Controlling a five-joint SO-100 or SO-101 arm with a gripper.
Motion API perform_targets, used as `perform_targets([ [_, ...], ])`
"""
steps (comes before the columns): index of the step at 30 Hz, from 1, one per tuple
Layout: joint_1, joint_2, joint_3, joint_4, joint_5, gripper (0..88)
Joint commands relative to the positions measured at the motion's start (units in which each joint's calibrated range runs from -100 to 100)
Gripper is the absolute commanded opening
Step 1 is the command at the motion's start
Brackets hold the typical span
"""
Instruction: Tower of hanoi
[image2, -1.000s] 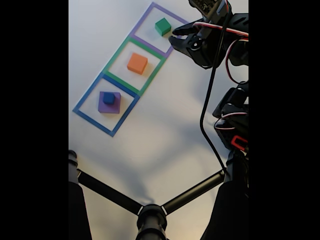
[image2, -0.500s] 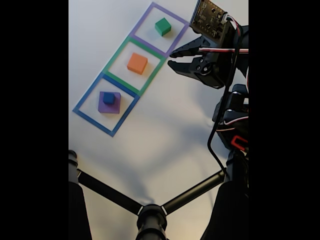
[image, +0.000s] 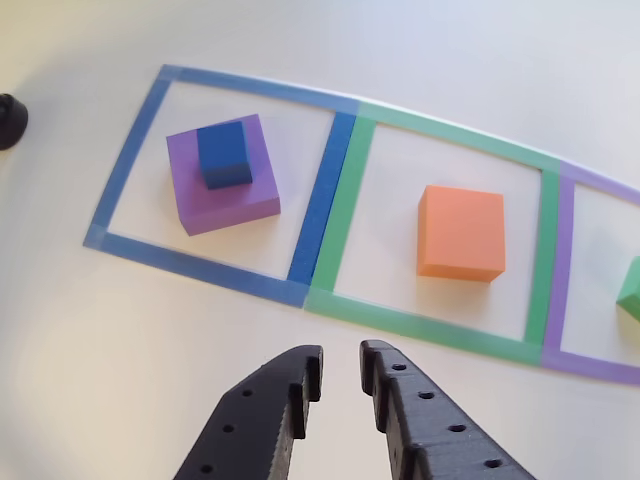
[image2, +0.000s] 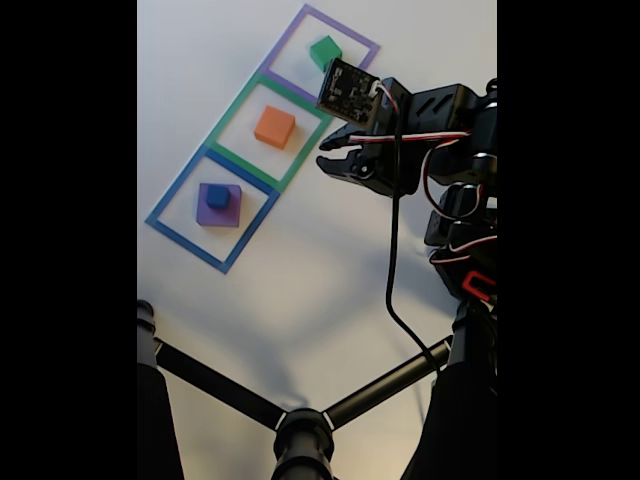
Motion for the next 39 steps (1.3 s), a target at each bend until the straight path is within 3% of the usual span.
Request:
perform_targets([
  [1,-0.76,-2.14,7.62,-9.69,0.75,1.1],
  [14,-3.89,3.31,34.25,-51.62,0.75,25.9],
  [28,-6.48,31.75,38.06,-90.47,0.75,30.5],
  [39,-5.94,49.86,31.97,-104.31,0.75,32.4],
])
